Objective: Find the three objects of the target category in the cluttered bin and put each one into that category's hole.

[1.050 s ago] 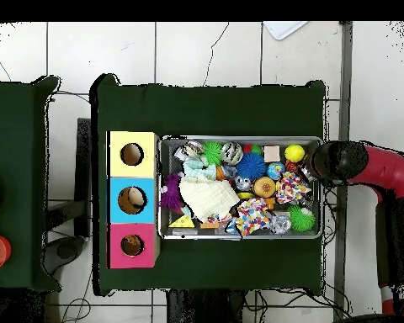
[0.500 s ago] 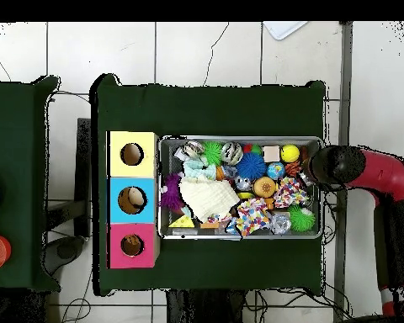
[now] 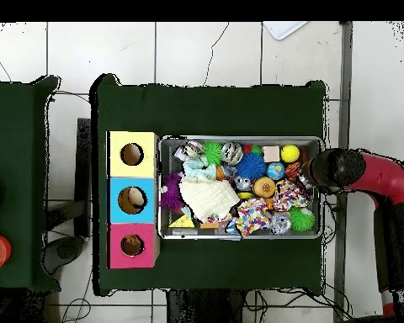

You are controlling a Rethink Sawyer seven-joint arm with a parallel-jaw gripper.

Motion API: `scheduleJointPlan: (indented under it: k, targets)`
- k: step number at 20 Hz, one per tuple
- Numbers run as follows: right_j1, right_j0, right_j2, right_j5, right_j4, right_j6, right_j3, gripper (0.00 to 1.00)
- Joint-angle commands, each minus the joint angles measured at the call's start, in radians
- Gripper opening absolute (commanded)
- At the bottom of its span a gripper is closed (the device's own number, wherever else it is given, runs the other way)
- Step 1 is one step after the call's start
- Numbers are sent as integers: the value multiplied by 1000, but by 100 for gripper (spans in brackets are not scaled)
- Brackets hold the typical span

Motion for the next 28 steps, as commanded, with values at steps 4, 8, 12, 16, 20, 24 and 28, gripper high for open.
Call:
scheduleJointPlan:
  k: [4,8,12,16,20,24,28]
  targets:
    - [146,-32,-1,-88,-41,-182,53,100]
    - [167,-38,5,-97,-37,-192,47,100]
    - [173,-40,8,-101,-29,-190,54,100]
    - [173,-37,9,-96,-28,-198,56,0]
    - [172,-35,7,-97,-29,-195,56,0]
    - [166,-32,2,-102,-31,-181,63,0]
    - [115,-15,-7,-109,-37,-142,89,0]
